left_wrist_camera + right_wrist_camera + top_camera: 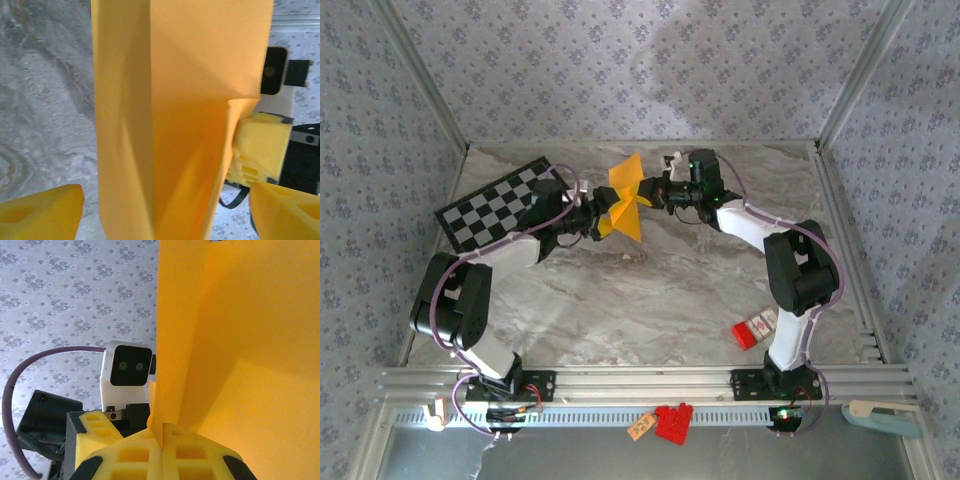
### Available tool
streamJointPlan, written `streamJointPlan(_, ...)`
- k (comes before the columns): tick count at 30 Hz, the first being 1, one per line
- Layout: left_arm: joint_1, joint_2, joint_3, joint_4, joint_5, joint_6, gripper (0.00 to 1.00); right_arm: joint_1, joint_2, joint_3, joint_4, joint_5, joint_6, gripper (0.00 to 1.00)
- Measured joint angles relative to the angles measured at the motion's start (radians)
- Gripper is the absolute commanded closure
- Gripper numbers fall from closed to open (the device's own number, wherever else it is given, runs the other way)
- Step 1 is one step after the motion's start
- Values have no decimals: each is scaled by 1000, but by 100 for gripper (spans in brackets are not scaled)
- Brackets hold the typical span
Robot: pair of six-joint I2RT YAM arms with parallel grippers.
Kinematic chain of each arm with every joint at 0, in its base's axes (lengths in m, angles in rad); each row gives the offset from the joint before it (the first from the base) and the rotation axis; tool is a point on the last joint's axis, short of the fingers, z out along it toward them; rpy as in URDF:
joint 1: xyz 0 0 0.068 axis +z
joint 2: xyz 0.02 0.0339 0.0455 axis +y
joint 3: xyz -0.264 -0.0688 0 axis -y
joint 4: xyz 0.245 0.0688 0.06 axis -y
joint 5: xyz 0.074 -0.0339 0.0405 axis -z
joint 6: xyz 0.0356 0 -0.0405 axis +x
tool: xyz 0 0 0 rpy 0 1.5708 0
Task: Fold a paper plane with a square sheet of paper (pick it up from the middle)
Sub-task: Turn over the paper at the center of the table.
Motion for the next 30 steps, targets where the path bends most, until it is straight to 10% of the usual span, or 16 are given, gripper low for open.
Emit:
streamJointPlan(17,0,0,-16,114,5,-55,72,-15,0,0,21,-22,50,87)
streamJointPlan(30,12,0,-16,45,-11,11,89,-51,-34,-1,-261,77,-126,60)
